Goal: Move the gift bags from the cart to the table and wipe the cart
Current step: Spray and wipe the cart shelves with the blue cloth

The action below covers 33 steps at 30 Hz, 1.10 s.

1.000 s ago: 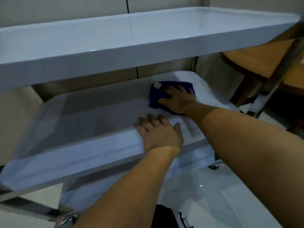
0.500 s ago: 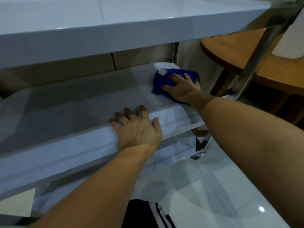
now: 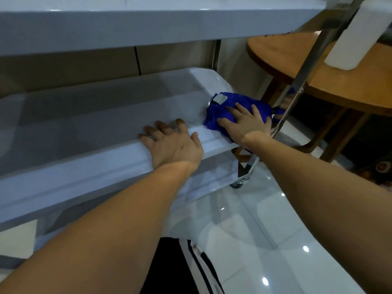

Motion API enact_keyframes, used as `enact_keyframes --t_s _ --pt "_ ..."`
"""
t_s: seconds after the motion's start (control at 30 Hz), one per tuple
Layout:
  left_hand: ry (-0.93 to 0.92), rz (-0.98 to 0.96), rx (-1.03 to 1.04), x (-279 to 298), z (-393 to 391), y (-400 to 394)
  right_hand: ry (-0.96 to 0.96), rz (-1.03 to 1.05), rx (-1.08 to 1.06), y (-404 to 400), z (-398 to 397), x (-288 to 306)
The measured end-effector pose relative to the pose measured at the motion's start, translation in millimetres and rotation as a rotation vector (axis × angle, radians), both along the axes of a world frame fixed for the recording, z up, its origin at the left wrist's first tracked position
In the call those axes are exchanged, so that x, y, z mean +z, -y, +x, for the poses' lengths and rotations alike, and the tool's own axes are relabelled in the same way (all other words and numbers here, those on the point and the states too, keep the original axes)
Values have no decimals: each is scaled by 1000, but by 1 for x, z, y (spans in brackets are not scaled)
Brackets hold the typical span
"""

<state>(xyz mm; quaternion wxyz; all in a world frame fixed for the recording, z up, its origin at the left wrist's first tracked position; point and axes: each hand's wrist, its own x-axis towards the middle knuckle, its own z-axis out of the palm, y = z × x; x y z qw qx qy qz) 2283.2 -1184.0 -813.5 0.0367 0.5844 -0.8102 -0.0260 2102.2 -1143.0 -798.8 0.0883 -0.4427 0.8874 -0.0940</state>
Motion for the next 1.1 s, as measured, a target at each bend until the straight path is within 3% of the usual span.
enact_keyframes --t_s 0.17,0.23,0.3,0.4,0.5,0.6,0.73,0.87,1.1 --pt "-24 47 7 4 1 0 -21 -27 36 -9 37 1" --pt "-113 57 -1 8 3 0 -43 -76 40 -9 59 -2" --pt "-351 22 -5 10 10 1 -65 -146 27 -8 86 -7" --pt "-869 17 -10 13 26 4 -89 -250 -12 -5 125 -15" --pt "-1040 45 20 16 40 6 -116 -307 -47 0 150 -23" --pt "-1044 71 27 15 63 12 -138 -349 -35 2 173 -29" --pt "-960 -39 46 17 123 25 -110 -419 8 8 215 -31" --pt "-801 -195 134 15 194 27 -93 -446 14 12 244 -33" --pt "-572 -304 186 4 296 4 -47 -437 153 16 320 -31"
